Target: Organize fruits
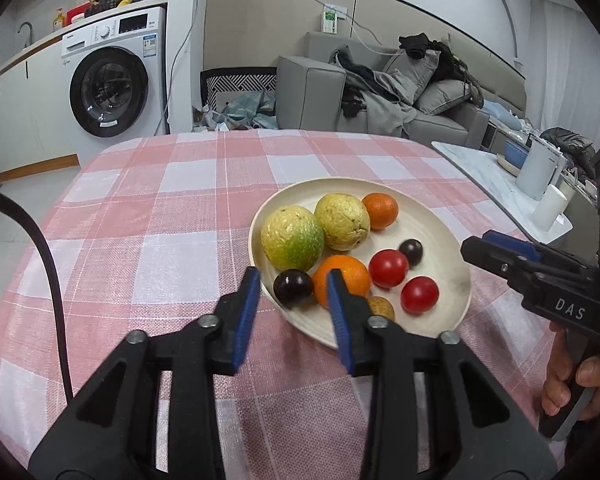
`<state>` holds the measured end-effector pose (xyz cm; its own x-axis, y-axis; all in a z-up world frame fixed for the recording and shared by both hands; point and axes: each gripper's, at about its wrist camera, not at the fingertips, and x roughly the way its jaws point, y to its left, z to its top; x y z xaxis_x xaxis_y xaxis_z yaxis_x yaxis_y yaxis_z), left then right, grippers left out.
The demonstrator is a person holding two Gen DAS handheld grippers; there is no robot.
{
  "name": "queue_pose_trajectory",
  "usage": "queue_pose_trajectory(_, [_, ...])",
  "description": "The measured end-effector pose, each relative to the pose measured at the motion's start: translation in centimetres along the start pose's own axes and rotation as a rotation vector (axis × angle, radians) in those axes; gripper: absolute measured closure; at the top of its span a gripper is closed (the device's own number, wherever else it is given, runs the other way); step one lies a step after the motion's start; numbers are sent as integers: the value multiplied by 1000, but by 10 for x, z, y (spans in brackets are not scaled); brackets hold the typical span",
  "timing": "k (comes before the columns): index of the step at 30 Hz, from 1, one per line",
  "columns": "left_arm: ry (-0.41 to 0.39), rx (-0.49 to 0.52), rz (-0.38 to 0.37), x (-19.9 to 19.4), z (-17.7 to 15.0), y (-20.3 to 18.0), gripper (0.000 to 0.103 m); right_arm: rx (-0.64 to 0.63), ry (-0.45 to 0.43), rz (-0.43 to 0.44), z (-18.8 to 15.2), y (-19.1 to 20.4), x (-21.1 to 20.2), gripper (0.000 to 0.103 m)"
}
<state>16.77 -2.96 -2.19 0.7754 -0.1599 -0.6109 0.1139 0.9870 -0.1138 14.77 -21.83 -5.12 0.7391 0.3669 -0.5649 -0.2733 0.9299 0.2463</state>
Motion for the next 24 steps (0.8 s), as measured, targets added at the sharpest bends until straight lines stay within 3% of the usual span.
queue_pose_trajectory(1, [-16, 1, 2, -6, 0, 0, 47, -5, 0, 2, 0, 0, -2, 37])
queue_pose_trajectory(2, [-34, 1, 2, -12, -1, 1, 39, -13, -2, 5, 0, 0, -6, 21])
queue_pose_trajectory(4, [-71, -5, 0, -25, -3, 2, 13, -34, -10, 12, -2, 1, -13, 16])
queue_pose_trajectory(6, [-94, -11, -14, -38, -5, 4, 4, -64, -23, -5, -4, 3, -21, 10])
queue_pose_trajectory(7, [-103, -13, -18, -43, -6, 5, 1, -73, -25, -8, -5, 4, -24, 1])
queue_pose_trajectory(13, [-124, 51, 23, -68, -19, -3, 1, -114, -44, 43, -15, 9, -40, 0])
queue_pose_trajectory(24, [-210, 38, 19, -97, -42, -8, 1, -141, -175, 105, -27, 13, -73, 0])
